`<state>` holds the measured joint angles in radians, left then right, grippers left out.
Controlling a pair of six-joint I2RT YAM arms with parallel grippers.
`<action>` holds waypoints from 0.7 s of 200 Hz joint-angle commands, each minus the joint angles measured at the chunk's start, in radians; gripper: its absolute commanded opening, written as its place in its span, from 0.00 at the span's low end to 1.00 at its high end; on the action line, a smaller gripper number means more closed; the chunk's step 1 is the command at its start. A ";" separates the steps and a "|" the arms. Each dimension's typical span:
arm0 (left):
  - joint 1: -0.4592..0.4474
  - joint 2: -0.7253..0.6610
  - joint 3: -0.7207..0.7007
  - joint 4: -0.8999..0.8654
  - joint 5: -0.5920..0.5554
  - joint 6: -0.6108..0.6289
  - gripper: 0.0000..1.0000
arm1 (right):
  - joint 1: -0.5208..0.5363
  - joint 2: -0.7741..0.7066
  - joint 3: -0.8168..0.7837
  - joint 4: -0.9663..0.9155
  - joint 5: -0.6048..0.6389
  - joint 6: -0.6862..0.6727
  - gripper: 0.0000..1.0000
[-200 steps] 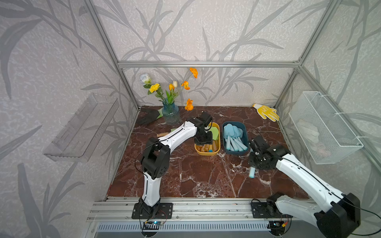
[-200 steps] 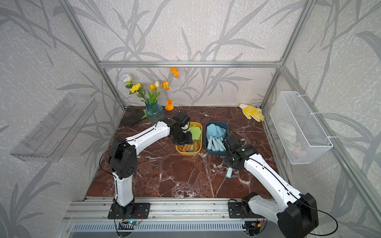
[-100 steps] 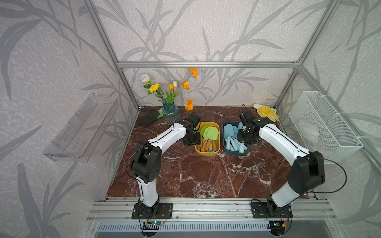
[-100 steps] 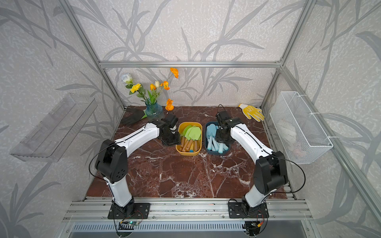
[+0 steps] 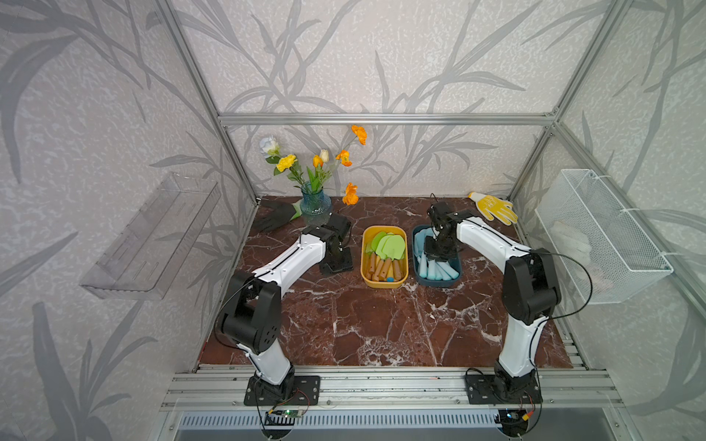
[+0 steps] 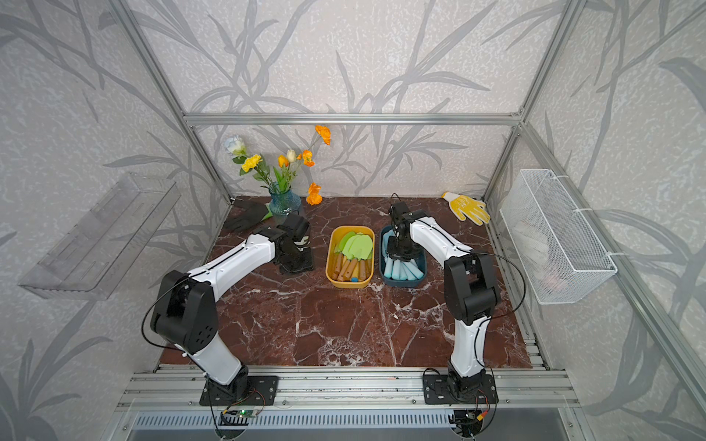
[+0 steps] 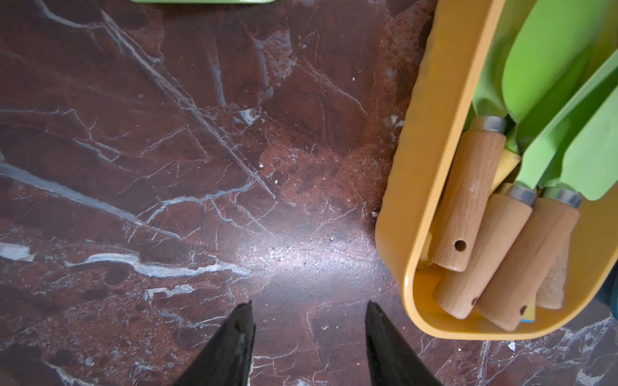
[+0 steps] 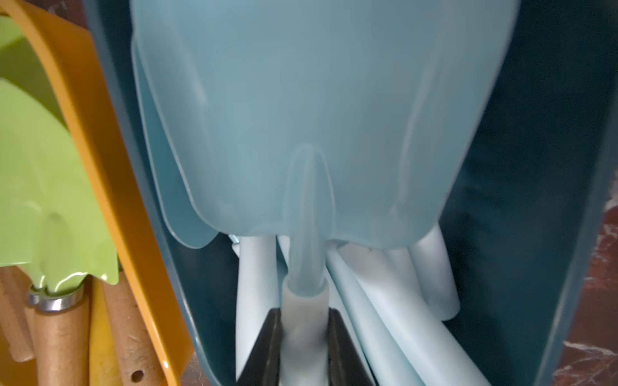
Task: Sort the small shovels by color and place them into the storage box
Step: Place the shovel in the storage box.
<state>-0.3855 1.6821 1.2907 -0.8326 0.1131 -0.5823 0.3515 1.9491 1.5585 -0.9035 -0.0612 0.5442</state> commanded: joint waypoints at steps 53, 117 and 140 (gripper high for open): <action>0.022 -0.123 -0.049 0.008 -0.115 -0.004 0.56 | 0.011 -0.131 -0.023 -0.038 0.129 0.018 0.48; 0.052 -0.357 -0.223 0.112 -0.550 -0.001 0.80 | -0.061 -0.460 -0.339 0.011 0.461 0.051 0.53; 0.088 -0.455 -0.347 0.218 -0.757 0.073 1.00 | -0.095 -0.567 -0.496 0.100 0.609 0.028 0.58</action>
<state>-0.3286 1.3075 1.0454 -0.7177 -0.3470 -0.5774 0.2871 1.4521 1.1999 -0.8673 0.3370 0.5755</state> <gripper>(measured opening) 0.979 0.551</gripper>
